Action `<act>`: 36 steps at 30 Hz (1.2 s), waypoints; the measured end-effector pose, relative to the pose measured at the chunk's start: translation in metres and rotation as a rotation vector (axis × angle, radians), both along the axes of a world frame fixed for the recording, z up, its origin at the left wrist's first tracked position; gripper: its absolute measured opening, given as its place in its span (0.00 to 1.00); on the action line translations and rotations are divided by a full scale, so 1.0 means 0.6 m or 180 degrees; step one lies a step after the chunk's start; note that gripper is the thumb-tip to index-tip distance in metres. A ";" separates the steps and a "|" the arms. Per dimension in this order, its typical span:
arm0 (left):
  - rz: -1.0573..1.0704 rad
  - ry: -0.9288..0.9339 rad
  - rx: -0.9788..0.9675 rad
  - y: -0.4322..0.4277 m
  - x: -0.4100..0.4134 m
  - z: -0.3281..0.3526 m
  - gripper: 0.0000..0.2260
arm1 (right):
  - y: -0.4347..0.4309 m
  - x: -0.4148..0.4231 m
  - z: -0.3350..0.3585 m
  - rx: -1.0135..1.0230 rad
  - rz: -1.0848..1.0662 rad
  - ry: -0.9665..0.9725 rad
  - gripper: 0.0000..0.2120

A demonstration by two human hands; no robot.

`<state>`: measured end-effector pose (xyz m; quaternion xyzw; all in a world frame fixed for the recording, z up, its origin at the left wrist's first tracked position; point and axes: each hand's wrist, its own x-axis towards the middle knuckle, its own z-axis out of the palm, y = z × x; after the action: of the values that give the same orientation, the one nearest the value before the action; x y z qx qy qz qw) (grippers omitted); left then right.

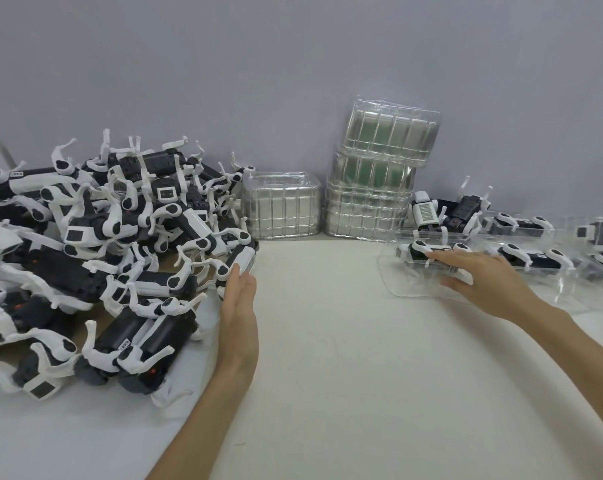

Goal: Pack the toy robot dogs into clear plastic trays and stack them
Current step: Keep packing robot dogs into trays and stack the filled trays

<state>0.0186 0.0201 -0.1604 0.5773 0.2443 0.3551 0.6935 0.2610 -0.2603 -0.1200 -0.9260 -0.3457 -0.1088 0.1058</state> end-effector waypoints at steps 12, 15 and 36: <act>-0.0018 0.0458 0.0516 -0.010 0.000 -0.006 0.20 | 0.136 -0.054 0.053 0.1280 0.0475 0.0307 0.21; -0.0071 0.0958 0.1319 -0.017 0.002 -0.014 0.15 | 0.214 -0.044 0.093 0.0853 0.0796 -0.0249 0.20; -0.0528 0.2357 0.3734 -0.013 0.023 -0.030 0.19 | 0.554 0.113 0.129 -0.0004 0.1145 0.0180 0.07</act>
<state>0.0323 0.0124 -0.1782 0.9562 0.1878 0.1541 0.1632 0.3291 0.0718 -0.0426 -0.8520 -0.5026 -0.0619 0.1326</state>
